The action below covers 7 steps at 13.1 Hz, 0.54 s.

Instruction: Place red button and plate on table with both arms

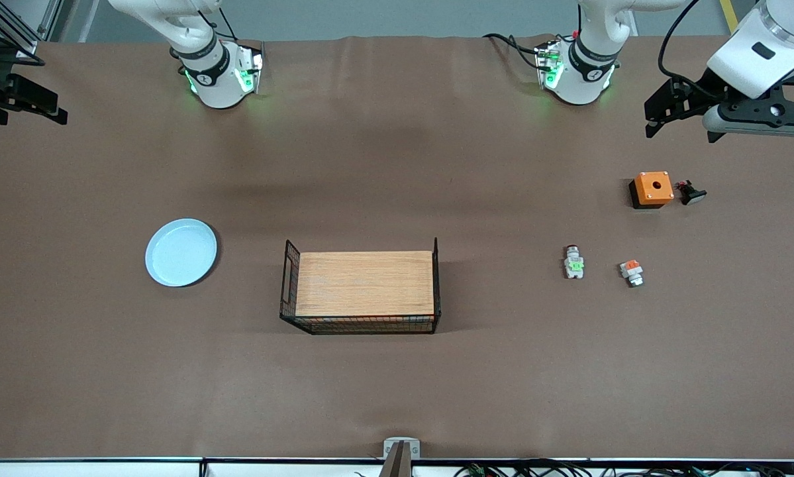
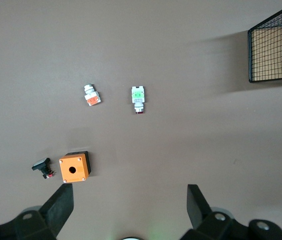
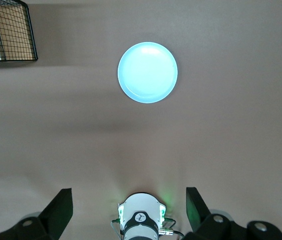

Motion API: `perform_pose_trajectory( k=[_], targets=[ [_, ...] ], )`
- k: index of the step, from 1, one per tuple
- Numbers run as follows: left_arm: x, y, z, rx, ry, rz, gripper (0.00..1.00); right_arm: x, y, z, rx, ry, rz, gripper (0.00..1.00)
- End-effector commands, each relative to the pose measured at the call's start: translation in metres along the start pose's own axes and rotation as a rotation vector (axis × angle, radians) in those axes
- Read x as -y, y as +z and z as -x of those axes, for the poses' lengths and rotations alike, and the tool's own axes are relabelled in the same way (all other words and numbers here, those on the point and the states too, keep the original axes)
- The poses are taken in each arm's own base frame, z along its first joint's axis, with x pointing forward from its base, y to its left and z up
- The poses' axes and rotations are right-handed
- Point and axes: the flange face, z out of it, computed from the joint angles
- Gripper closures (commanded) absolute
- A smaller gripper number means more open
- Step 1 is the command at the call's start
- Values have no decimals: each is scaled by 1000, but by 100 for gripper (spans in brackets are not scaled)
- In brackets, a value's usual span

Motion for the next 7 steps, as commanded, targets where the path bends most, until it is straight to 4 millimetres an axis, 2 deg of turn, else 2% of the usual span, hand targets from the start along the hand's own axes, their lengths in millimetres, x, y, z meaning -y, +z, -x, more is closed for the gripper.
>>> perform_pose_trajectory(
  k=[1, 7],
  targets=[
    [-2, -5, 6, -15, -14, 11, 0, -3, -9, 6, -20, -8, 36, 0],
    [-2, -5, 6, -15, -14, 11, 0, -6, -6, 1, -22, 6, 33, 0]
  ],
)
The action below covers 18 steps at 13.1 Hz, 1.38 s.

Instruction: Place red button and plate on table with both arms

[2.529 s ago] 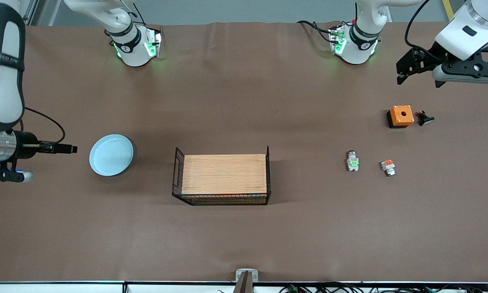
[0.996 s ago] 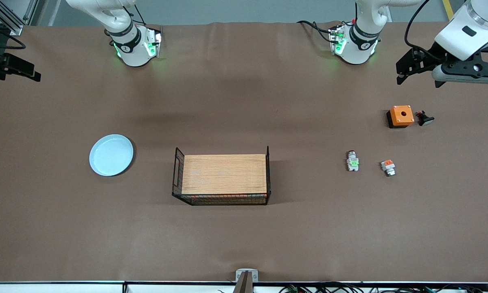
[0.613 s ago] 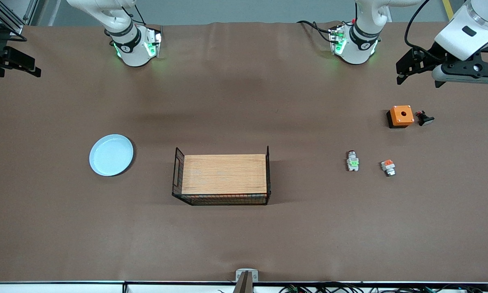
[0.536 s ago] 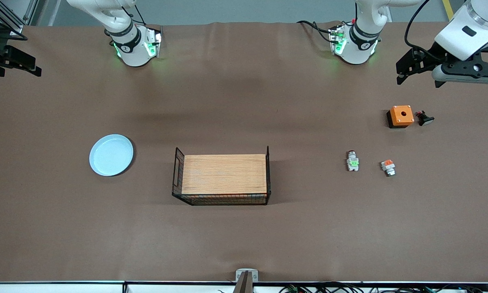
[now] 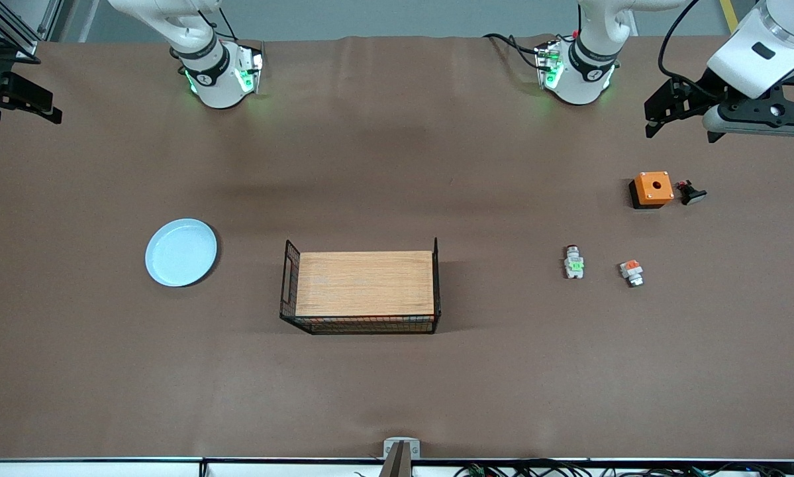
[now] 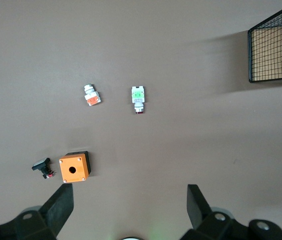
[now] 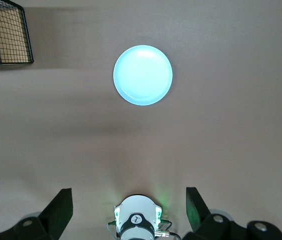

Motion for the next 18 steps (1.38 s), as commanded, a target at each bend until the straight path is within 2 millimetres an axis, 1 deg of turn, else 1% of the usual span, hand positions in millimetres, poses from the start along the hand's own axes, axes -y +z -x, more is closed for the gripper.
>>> perform_pose_trajectory(
  k=[1, 8, 10, 17, 18],
  targets=[
    [-2, -5, 6, -15, -14, 11, 0, -3, -2, -1, -17, 3, 16, 0],
    [-2, -5, 6, -15, -14, 11, 0, -5, -5, -7, -56, 2, 20, 0],
    [-2, -5, 6, -16, -14, 11, 0, -5, 1, -12, -42, -1, 18, 0],
    [-2, -4, 5, -15, -14, 11, 0, -3, 2, -13, -40, -10, 34, 0],
    [-2, -5, 5, -16, -14, 11, 0, -3, -1, -12, -46, -11, 33, 0]
  ],
)
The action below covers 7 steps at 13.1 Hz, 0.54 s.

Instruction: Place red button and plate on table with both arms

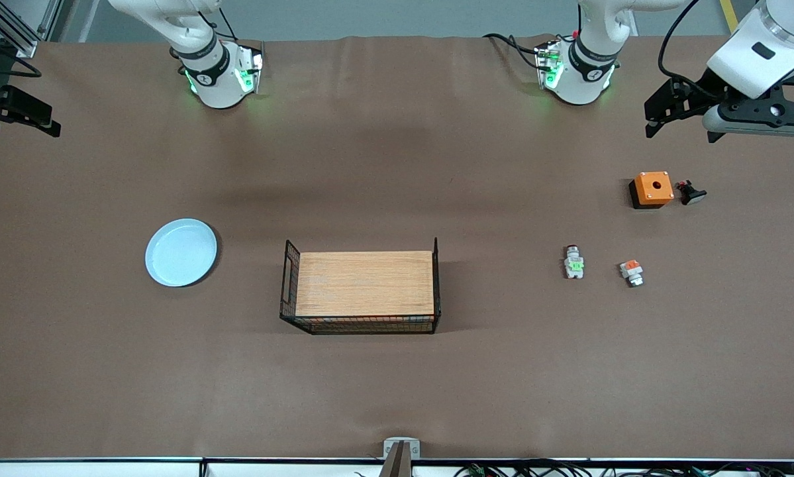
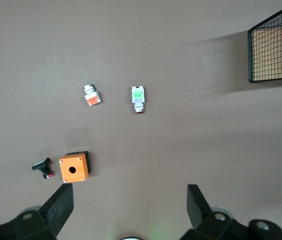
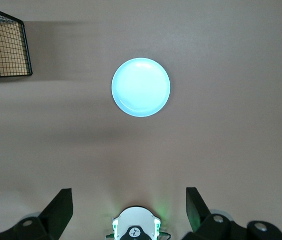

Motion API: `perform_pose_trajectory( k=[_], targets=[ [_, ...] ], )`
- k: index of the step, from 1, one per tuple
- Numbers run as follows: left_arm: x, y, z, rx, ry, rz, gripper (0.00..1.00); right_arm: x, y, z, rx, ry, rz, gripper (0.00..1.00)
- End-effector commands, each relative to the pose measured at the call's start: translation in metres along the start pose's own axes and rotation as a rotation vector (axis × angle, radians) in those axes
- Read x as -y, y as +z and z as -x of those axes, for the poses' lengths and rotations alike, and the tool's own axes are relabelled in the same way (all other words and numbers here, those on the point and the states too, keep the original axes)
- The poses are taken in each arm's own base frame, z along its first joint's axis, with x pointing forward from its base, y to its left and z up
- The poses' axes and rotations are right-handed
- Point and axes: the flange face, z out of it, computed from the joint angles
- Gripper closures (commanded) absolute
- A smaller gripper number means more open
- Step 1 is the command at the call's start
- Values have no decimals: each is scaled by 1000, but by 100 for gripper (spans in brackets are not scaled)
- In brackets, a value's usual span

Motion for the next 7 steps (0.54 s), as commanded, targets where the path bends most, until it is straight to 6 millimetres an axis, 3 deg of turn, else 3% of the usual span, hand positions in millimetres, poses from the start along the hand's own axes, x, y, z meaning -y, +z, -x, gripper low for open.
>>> perform_pose_trajectory(
  k=[1, 7],
  targets=[
    [-2, -5, 5, -16, -14, 11, 0, -1, -9, 2, -22, -11, 17, 0],
    [-2, -3, 5, -13, -14, 11, 0, -1, -13, -1, -47, -13, 16, 0]
  ],
)
